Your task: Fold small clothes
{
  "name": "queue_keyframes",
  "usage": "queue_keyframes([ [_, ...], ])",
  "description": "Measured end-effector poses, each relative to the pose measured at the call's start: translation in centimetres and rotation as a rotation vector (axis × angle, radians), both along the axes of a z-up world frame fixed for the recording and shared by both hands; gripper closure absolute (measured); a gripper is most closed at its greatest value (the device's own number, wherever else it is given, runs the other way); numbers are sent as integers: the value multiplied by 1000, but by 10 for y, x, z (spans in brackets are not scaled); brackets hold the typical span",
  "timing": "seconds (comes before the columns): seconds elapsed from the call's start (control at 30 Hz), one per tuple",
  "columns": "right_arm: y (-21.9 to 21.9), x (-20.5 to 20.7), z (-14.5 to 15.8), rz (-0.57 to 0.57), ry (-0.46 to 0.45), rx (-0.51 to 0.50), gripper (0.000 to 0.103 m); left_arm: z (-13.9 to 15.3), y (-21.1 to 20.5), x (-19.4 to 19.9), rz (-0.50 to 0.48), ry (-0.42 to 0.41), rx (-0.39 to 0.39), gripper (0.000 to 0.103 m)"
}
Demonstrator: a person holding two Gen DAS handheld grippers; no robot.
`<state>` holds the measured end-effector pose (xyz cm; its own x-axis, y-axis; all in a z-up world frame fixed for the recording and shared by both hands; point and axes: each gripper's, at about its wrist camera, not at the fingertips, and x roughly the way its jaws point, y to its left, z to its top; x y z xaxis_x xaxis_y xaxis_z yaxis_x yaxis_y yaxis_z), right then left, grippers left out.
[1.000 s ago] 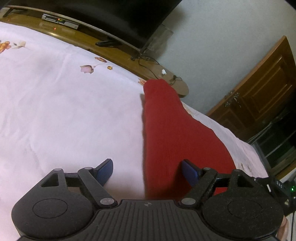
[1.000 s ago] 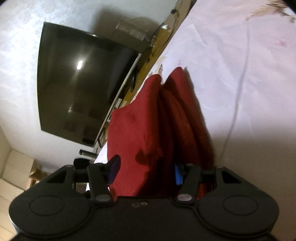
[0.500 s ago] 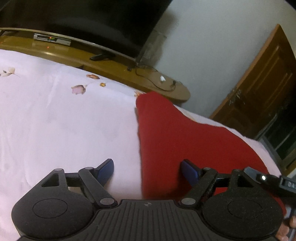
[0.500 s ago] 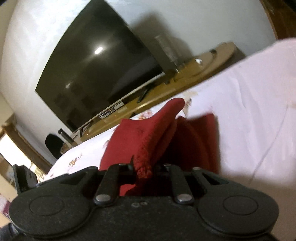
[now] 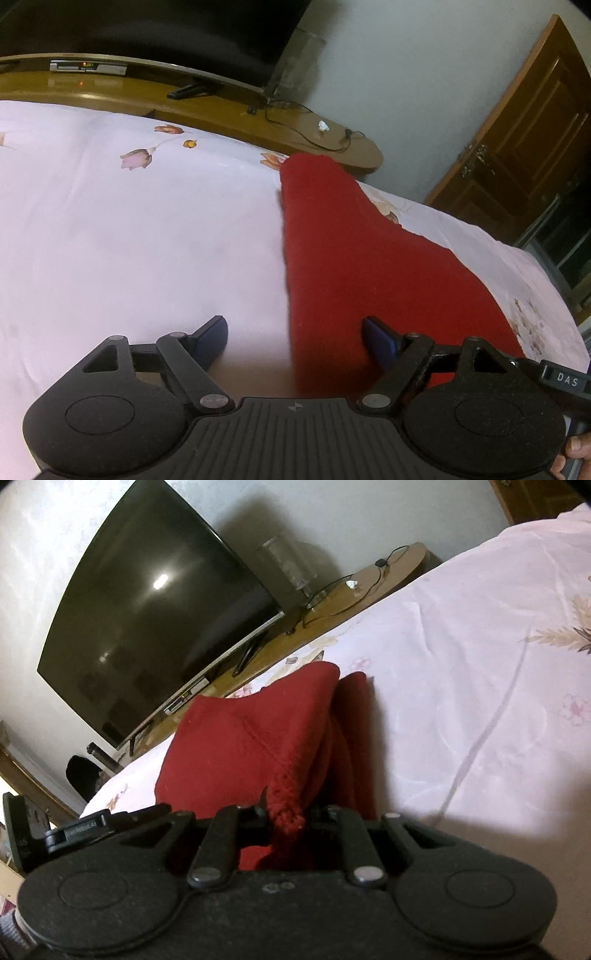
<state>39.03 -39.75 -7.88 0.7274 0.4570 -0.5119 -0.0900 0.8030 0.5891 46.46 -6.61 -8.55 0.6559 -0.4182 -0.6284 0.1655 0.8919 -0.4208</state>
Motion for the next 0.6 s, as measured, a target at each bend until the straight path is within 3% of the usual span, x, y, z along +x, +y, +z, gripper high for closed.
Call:
queue_keyframes([
  [0.13,-4,-8,4,-6,-22,16,89,5,-3,0,-4,-35,16,23],
  [0.23,-4,-12,5,1,-30,-7,88,-2,-9,10,-10,-1,52,22],
  [0.3,-9,-4,-9,-3,4,34,87,6,-11,13,-23,9,80,22],
  [0.4,-23,-5,0,-35,-39,99,74,21,-4,9,-24,-55,70,22],
  [0.43,-30,-7,4,-61,-74,97,65,25,0,12,-19,-69,52,22],
  [0.6,-53,19,11,-109,-111,124,63,21,4,36,10,-59,-4,22],
])
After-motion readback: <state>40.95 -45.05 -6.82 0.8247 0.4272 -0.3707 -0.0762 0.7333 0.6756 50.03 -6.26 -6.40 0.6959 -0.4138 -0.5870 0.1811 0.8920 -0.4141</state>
